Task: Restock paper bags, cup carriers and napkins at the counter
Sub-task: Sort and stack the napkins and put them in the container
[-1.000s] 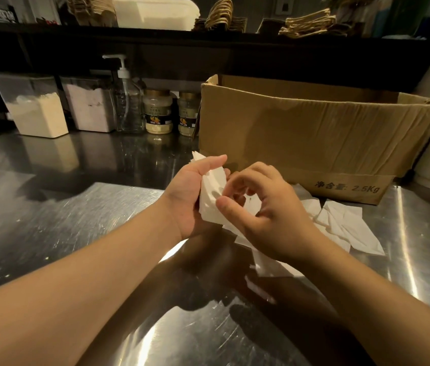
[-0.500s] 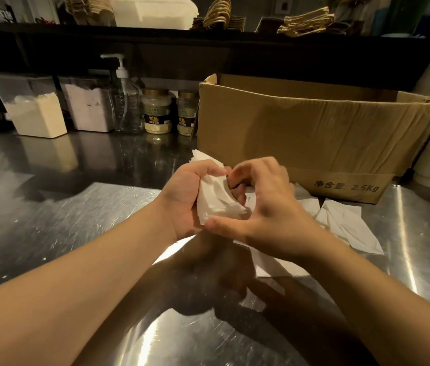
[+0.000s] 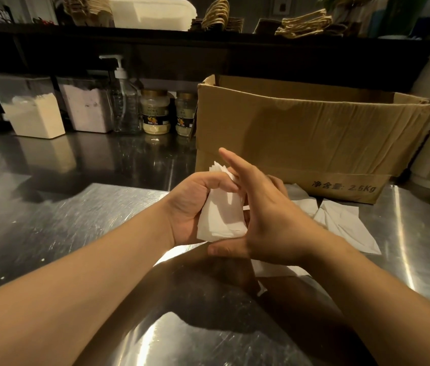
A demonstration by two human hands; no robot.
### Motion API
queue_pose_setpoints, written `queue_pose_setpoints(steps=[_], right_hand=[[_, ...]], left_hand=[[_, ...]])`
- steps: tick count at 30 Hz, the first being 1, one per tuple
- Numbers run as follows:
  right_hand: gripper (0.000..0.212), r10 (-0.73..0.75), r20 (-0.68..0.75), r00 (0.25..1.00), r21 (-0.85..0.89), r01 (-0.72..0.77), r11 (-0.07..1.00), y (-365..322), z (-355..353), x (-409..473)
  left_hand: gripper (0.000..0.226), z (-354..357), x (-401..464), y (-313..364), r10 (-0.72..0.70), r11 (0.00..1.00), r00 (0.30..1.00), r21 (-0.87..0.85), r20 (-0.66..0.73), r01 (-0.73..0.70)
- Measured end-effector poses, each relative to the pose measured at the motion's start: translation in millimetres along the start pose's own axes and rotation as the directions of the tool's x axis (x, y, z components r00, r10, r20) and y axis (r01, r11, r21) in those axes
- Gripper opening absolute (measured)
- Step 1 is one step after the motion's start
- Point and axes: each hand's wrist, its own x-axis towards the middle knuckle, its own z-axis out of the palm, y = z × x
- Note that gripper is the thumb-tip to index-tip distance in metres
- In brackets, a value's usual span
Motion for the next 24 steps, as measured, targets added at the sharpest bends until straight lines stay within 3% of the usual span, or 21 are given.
queue_pose_setpoints(steps=[6,10,12,15,17,24], right_hand=[[0.132,-0.029,-0.005,1.0,0.037,0.029,0.999,1.5,-2.6,-1.5],[0.127,-0.06,0.007,0.998,0.109,0.059,0.992,6.1,-0.7,-1.4],[0.109,-0.073,-0.06,0.996,0.235,0.085,0.968,10.5,-1.1,-0.8],[0.047,-0.056,-0.273,0.96,0.286,0.137,0.949,11.3,-0.3,1.8],[0.021,-0.023,-0.345,0.938,0.258,0.118,0.959,10.9,-0.3,4.1],[0.013,0.011,-0.31,0.951,0.25,0.07,0.966,12.1,1.2,6.3]], left_hand=[[0.041,0.1,-0.2,0.5,0.024,1.0,1.0,-0.015,-0.019,-0.024],[0.034,-0.5,-1.6,2.7,0.013,1.0,0.999,-0.024,0.044,-0.012],[0.043,-4.2,-1.2,3.2,-0.015,1.0,0.995,0.005,0.096,0.015],[0.051,-9.4,-1.3,2.7,-0.051,0.996,0.99,0.08,0.13,0.041],[0.052,-10.9,-2.1,3.0,-0.045,0.989,0.994,0.143,0.098,0.03],[0.054,-10.3,-3.5,2.1,-0.058,0.974,0.997,0.223,0.049,0.046]])
